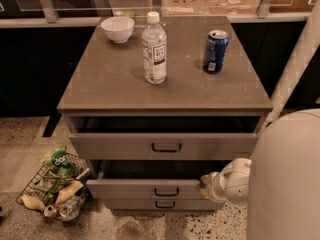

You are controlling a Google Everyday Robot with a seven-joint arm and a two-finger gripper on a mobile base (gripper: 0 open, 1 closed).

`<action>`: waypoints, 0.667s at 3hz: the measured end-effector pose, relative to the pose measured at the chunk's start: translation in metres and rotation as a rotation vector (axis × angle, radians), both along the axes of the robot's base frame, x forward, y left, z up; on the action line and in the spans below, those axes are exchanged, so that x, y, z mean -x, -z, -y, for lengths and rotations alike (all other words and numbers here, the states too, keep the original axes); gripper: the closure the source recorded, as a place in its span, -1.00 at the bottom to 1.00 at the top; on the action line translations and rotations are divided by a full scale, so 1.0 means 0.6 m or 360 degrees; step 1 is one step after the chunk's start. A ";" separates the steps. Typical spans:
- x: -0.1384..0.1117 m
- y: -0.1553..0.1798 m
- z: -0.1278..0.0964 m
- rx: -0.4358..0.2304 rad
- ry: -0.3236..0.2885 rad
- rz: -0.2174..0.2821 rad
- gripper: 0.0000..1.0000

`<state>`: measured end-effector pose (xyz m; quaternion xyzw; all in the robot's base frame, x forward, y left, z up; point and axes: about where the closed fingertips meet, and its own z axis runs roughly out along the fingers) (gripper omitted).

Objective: Open middle drawer

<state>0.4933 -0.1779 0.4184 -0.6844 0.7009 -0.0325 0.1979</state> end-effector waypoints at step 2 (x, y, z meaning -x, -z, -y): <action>0.000 0.000 0.000 0.0000 0.0000 -0.0001 1.00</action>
Offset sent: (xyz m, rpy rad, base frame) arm -0.2340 0.0634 -0.0063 -0.3491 0.7385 0.1876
